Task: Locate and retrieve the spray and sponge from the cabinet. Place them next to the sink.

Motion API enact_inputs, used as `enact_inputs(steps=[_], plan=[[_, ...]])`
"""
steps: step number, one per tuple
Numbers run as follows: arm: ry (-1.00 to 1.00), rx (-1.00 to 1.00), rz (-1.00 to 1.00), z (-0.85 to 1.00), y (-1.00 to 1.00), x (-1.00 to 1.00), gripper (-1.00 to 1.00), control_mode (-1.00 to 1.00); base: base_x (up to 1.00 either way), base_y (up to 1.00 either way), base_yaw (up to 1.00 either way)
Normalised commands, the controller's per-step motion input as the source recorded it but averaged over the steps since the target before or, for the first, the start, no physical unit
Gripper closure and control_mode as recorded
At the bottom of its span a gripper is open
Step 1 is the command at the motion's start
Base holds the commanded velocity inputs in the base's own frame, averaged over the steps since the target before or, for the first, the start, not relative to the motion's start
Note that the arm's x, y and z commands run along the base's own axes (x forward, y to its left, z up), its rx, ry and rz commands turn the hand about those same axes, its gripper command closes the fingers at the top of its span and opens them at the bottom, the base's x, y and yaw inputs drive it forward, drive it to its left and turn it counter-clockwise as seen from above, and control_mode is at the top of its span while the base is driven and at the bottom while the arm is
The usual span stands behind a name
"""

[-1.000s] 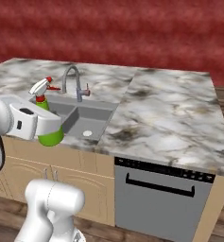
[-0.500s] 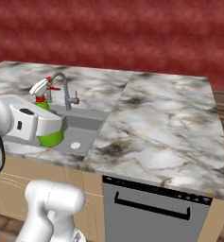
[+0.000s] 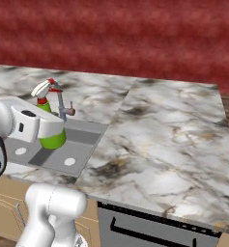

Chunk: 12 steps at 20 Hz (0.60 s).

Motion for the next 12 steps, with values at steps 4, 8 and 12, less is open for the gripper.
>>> enact_inputs(steps=[4, 8, 12], plan=[[0.00, 0.00, 0.00, 0.00, 0.00, 0.00, 1.00, 1.00, 0.00, 0.00, 0.00], [0.00, 0.00, 0.00, 0.00, 0.00, 0.00, 1.00, 1.00, 0.01, 0.00, 0.00], [0.00, 0.00, 0.11, -0.02, -0.05, 0.63, 1.00, -1.00, 0.10, 0.00, 0.01]])
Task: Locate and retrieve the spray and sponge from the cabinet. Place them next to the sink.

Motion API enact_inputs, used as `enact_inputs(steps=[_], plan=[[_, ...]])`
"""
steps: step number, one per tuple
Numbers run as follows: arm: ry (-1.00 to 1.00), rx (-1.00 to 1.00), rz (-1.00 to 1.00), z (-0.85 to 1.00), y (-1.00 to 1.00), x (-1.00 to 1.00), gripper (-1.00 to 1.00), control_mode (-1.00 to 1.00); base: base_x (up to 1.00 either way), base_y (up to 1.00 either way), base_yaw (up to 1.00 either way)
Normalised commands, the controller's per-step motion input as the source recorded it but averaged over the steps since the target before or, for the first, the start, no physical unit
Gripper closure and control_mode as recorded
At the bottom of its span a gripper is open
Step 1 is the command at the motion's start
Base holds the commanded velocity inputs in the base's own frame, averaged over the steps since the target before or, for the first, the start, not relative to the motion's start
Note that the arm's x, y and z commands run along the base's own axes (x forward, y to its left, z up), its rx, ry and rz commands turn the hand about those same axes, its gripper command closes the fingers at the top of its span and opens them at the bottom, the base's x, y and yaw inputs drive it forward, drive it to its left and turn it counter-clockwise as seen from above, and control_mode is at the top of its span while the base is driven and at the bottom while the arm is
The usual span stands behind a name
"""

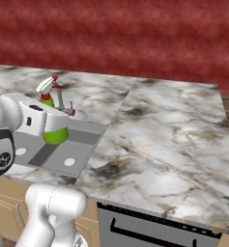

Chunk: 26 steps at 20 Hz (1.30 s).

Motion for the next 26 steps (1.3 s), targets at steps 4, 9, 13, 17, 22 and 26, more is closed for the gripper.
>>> enact_inputs(steps=[4, 9, 13, 17, 22, 26], plan=[[0.00, 0.02, 0.23, -0.06, -0.11, 1.00, 1.00, -1.00, 0.00, 0.00, 0.00], [0.06, -0.03, 0.24, -0.51, -0.14, 0.92, 1.00, -1.00, 0.00, 0.00, 0.00], [0.03, -0.14, 0.31, -0.95, -0.18, 0.79, 1.00, -1.00, 0.00, 0.00, 0.00], [0.00, -0.20, 0.31, -0.99, -0.15, 0.71, 1.00, -1.00, 0.00, 0.00, 0.00], [0.00, -0.15, 0.32, -0.89, -0.15, 0.74, 1.00, -1.00, 0.00, 0.00, 0.00], [0.04, -0.04, 0.31, -0.60, -0.09, 0.80, 1.00, -1.00, 0.00, 0.00, 0.00]])
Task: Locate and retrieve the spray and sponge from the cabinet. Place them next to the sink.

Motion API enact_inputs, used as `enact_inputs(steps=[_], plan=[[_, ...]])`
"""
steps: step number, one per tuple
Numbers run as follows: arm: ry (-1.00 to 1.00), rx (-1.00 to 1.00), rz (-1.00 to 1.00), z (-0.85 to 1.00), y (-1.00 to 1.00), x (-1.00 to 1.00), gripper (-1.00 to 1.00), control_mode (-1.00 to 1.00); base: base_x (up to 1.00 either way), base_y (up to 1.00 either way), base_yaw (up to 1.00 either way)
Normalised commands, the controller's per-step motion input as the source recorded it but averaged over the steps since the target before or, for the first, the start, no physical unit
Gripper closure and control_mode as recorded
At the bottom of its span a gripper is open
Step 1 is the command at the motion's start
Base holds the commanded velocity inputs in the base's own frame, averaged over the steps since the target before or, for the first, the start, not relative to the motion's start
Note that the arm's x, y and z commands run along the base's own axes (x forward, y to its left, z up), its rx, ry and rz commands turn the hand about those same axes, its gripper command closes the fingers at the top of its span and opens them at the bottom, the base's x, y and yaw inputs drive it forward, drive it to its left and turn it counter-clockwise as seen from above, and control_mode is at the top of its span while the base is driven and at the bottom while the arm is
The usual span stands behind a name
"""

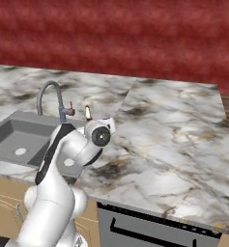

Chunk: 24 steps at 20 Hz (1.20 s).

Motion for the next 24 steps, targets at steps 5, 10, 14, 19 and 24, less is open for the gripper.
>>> enact_inputs(steps=[5, 10, 14, 19, 24], plan=[[0.05, 0.01, 0.31, -0.23, -0.09, 0.73, 1.00, -1.00, 0.00, 0.00, 0.00], [0.07, 0.00, 0.22, -0.18, -0.22, 0.55, 1.00, -1.00, 0.00, 0.00, 0.00], [0.07, 0.00, 0.16, -0.22, -0.19, 0.50, 1.00, -1.00, 0.00, 0.00, 0.00], [0.11, 0.02, 0.21, -0.24, 0.00, 0.44, 1.00, -1.00, 0.00, 0.00, 0.00], [0.09, 0.00, 0.21, -0.39, -0.01, 0.39, 1.00, -1.00, 0.00, 0.00, 0.00]])
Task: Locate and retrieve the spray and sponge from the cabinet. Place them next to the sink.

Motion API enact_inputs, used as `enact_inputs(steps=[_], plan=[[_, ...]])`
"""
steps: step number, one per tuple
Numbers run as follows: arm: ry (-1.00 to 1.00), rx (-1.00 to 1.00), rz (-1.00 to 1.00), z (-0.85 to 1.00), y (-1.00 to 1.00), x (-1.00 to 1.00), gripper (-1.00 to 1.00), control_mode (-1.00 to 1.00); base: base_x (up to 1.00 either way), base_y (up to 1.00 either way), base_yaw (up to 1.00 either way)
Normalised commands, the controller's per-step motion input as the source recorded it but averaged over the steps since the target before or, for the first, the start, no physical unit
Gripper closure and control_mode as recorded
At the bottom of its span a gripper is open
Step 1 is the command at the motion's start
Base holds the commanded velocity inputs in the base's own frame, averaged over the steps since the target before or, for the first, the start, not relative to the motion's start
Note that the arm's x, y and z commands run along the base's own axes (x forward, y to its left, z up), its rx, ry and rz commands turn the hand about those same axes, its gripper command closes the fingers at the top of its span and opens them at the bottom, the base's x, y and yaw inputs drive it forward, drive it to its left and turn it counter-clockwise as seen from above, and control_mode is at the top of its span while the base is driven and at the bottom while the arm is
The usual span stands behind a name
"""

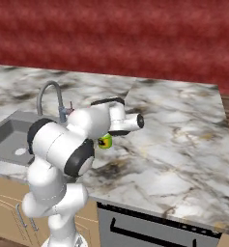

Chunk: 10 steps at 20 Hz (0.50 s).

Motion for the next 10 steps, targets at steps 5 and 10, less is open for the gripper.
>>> enact_inputs(steps=[5, 10], plan=[[0.02, 0.05, 0.19, -0.47, -0.07, 0.37, 1.00, -1.00, 0.00, 0.00, 0.00], [-0.02, 0.09, 0.19, -0.47, -0.11, 0.36, 1.00, -1.00, 0.00, 0.00, 0.00]])
